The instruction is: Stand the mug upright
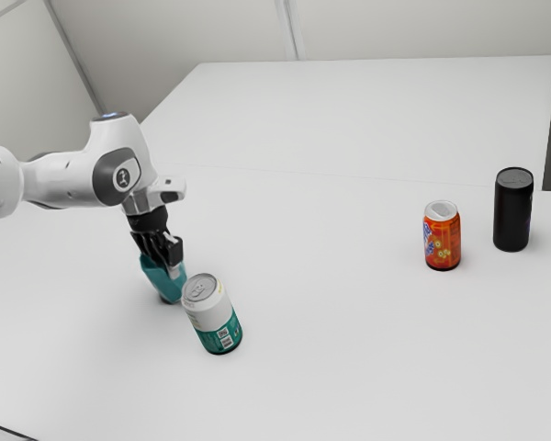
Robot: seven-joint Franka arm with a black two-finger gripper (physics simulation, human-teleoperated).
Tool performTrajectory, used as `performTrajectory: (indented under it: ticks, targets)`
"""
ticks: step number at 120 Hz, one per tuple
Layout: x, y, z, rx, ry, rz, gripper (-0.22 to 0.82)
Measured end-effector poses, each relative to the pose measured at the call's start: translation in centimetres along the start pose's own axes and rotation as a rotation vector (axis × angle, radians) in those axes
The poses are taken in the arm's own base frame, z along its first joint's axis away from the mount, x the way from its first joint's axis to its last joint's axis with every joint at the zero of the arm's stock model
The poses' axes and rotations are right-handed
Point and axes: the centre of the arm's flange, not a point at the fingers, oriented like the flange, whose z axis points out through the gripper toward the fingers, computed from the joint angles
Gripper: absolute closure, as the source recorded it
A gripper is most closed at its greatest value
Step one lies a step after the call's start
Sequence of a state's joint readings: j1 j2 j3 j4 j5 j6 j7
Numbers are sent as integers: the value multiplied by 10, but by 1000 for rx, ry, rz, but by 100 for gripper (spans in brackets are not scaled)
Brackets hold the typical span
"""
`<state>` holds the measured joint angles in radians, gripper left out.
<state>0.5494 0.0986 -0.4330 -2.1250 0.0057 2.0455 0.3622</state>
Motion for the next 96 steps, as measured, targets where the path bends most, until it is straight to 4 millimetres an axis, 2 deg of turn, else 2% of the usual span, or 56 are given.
performTrajectory:
  ticks: [30,40,53,68,79,96]
  targets:
    - [-6,30,-61,91,86,18,30]
    - [-4,41,-82,100,106,26,22]
    - [3,45,-121,107,142,21,13]
    - [9,48,-183,119,209,0,7]
    - [12,58,-225,117,243,-6,5]
    - [17,76,-263,109,239,-5,2]
